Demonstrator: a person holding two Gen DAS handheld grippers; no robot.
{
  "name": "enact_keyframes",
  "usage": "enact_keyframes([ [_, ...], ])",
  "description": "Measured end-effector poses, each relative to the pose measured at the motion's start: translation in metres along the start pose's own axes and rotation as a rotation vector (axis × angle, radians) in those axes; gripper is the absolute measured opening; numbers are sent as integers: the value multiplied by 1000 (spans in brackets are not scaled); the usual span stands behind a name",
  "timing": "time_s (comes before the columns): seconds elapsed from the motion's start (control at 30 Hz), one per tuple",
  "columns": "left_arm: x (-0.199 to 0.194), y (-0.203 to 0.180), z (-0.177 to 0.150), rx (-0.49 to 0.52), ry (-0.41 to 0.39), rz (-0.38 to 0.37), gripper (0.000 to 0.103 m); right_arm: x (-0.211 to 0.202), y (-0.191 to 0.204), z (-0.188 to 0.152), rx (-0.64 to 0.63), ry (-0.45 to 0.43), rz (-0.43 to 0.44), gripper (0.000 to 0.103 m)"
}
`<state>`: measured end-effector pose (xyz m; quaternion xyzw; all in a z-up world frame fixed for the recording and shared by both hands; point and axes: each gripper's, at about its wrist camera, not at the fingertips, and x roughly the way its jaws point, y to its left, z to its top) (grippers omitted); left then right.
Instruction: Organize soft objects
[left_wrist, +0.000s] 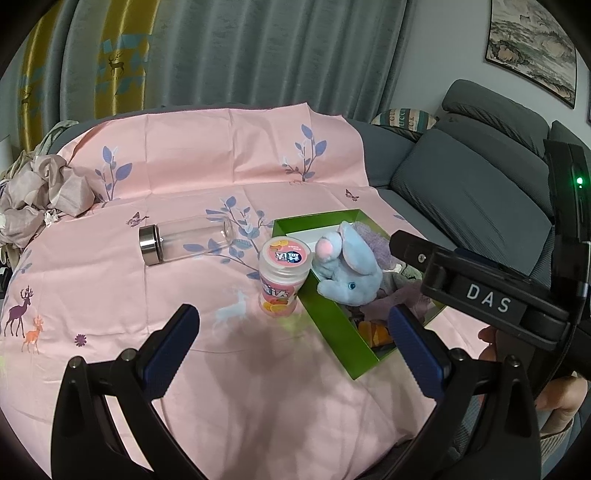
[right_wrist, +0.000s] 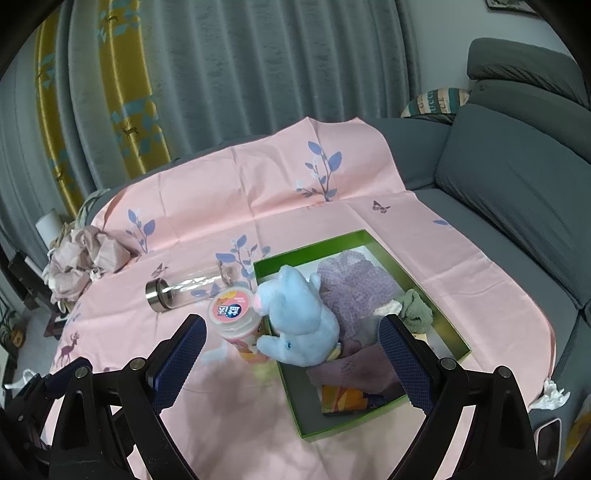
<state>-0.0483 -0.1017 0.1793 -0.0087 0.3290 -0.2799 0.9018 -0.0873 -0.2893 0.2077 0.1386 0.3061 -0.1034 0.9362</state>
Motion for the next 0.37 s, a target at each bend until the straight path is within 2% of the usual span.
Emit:
enact_keyframes([
  [0.37, -3, -1, -2, 15, 4, -19, 102, -1, -1, 0, -15, 3, -36, 95],
])
